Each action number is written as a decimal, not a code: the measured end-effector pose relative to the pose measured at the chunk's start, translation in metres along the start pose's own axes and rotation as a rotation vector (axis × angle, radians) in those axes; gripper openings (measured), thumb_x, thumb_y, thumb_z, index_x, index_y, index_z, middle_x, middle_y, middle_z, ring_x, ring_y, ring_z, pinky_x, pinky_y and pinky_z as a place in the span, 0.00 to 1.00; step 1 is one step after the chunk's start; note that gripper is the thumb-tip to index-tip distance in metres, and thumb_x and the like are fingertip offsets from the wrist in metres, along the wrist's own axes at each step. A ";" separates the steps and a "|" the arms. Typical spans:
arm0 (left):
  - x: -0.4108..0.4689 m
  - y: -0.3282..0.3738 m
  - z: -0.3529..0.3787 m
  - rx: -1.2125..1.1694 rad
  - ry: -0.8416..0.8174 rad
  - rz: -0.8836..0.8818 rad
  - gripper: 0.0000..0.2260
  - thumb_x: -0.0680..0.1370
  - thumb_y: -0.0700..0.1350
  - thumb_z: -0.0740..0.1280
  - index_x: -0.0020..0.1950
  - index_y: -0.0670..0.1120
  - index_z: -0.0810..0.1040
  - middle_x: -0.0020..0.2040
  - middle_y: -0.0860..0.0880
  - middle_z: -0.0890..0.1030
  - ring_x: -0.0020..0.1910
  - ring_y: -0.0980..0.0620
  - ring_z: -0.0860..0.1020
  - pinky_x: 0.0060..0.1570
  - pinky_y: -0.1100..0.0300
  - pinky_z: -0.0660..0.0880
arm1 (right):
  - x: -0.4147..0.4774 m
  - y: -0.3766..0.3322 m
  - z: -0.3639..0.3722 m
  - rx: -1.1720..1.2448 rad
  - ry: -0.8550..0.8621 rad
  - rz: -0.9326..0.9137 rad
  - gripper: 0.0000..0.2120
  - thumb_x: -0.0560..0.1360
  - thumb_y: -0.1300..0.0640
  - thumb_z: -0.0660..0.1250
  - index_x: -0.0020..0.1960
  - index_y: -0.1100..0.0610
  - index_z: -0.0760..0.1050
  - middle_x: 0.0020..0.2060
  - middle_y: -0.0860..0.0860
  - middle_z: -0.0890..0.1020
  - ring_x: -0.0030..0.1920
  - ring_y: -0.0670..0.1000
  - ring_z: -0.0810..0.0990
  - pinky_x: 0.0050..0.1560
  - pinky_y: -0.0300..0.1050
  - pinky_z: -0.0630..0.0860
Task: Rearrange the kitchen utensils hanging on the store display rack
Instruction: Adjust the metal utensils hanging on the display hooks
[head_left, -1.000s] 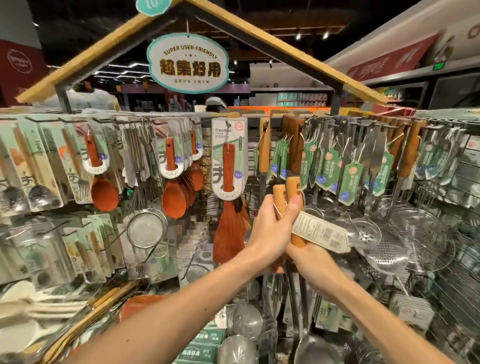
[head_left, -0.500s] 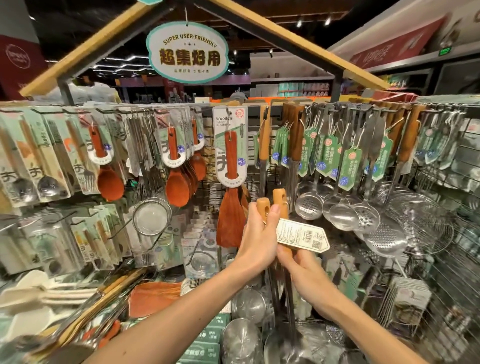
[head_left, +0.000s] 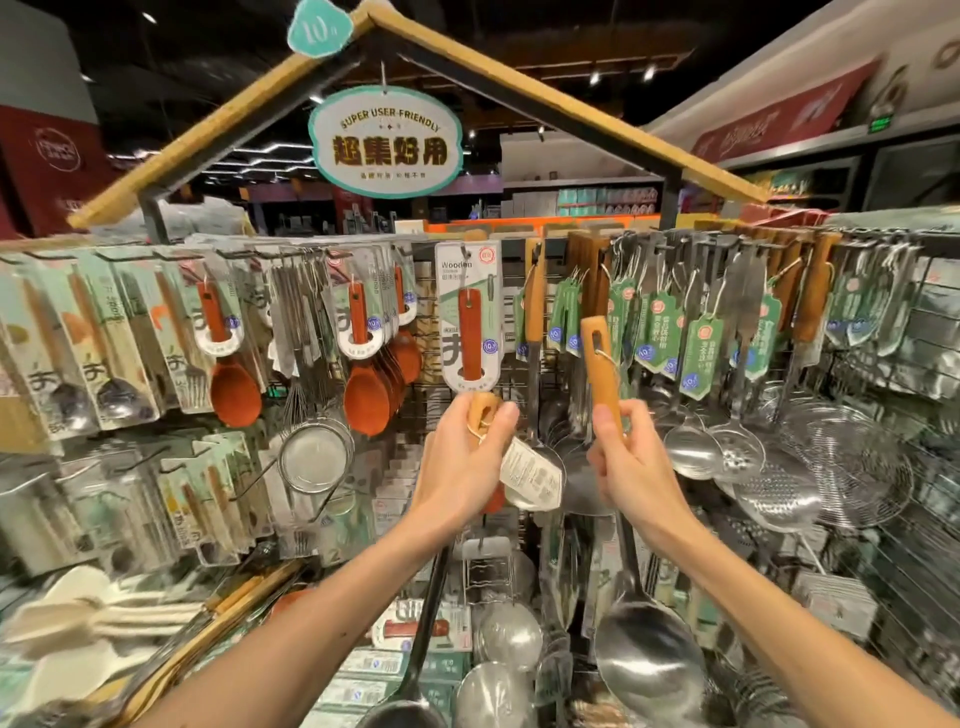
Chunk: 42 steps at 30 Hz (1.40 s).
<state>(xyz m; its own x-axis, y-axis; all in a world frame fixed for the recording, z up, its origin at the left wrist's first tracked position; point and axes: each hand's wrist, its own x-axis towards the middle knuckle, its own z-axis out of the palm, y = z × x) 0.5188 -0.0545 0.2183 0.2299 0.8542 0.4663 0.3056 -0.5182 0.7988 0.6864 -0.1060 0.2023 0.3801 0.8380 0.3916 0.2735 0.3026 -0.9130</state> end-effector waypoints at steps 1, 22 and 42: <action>0.002 0.004 -0.003 -0.029 0.014 0.005 0.12 0.81 0.58 0.62 0.49 0.51 0.76 0.43 0.56 0.80 0.42 0.58 0.77 0.42 0.61 0.70 | 0.005 -0.004 0.003 0.002 -0.007 -0.012 0.12 0.82 0.44 0.56 0.52 0.52 0.67 0.31 0.50 0.70 0.26 0.46 0.64 0.27 0.42 0.62; 0.026 0.019 -0.027 -0.123 0.105 0.120 0.33 0.78 0.70 0.53 0.44 0.39 0.75 0.41 0.39 0.80 0.38 0.43 0.77 0.45 0.44 0.74 | 0.083 -0.040 0.042 -0.118 0.063 -0.193 0.10 0.83 0.42 0.53 0.46 0.44 0.65 0.33 0.48 0.70 0.29 0.48 0.67 0.33 0.48 0.67; 0.045 -0.002 -0.025 -0.091 0.088 0.035 0.34 0.76 0.73 0.51 0.44 0.42 0.75 0.39 0.42 0.80 0.37 0.45 0.77 0.45 0.42 0.76 | 0.130 -0.023 0.055 -0.427 0.073 -0.076 0.18 0.83 0.42 0.54 0.65 0.52 0.69 0.42 0.51 0.83 0.41 0.54 0.84 0.48 0.58 0.82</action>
<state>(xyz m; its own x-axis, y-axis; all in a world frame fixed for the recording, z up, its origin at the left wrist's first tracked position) 0.5057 -0.0143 0.2467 0.1560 0.8383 0.5224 0.2131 -0.5450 0.8109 0.6809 0.0208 0.2682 0.4016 0.7818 0.4771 0.6382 0.1347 -0.7580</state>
